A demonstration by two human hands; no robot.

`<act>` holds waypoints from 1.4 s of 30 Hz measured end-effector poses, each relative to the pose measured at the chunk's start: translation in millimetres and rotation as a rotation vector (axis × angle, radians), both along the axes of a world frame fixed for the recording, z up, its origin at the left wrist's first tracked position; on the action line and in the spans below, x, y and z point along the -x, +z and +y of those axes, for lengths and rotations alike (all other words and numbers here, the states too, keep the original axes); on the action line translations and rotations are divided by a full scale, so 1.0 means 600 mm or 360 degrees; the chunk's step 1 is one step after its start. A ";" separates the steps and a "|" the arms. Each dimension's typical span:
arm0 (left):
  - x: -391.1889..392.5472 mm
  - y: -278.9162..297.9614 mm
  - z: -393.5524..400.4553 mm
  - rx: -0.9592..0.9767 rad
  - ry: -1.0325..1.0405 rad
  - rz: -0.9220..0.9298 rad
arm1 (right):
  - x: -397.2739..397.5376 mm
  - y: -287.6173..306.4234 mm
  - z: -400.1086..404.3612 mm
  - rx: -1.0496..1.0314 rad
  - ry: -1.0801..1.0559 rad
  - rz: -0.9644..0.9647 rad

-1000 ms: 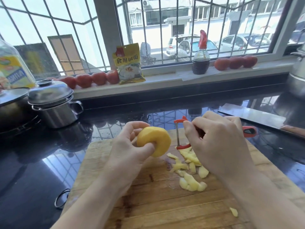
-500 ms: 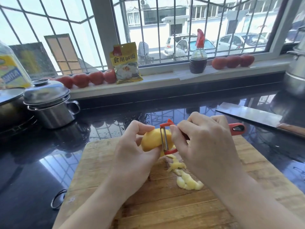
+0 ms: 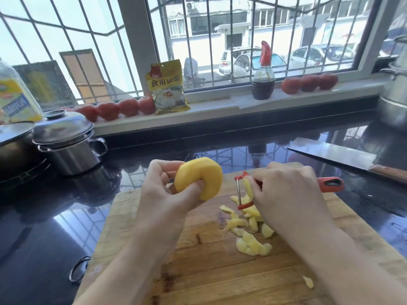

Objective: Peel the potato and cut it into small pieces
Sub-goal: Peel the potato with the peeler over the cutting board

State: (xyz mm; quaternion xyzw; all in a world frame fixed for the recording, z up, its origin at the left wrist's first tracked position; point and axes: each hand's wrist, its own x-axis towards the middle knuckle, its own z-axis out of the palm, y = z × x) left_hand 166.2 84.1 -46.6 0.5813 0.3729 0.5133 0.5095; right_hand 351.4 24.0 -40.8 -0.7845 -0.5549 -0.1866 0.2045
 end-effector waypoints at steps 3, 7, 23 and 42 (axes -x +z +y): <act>-0.001 -0.002 0.003 0.0178 -0.0064 -0.0080 | 0.005 0.002 -0.001 0.0082 0.0028 0.0030; -0.001 -0.004 0.008 0.0365 -0.0095 -0.0138 | 0.003 0.005 -0.005 -0.0038 0.0069 0.0024; -0.007 -0.001 -0.013 -0.0263 -0.0028 0.0673 | 0.024 0.004 -0.003 -0.0656 0.0492 -0.0138; -0.014 -0.001 -0.019 -0.0219 0.0003 0.0577 | 0.026 0.008 -0.002 -0.0590 0.0277 0.0010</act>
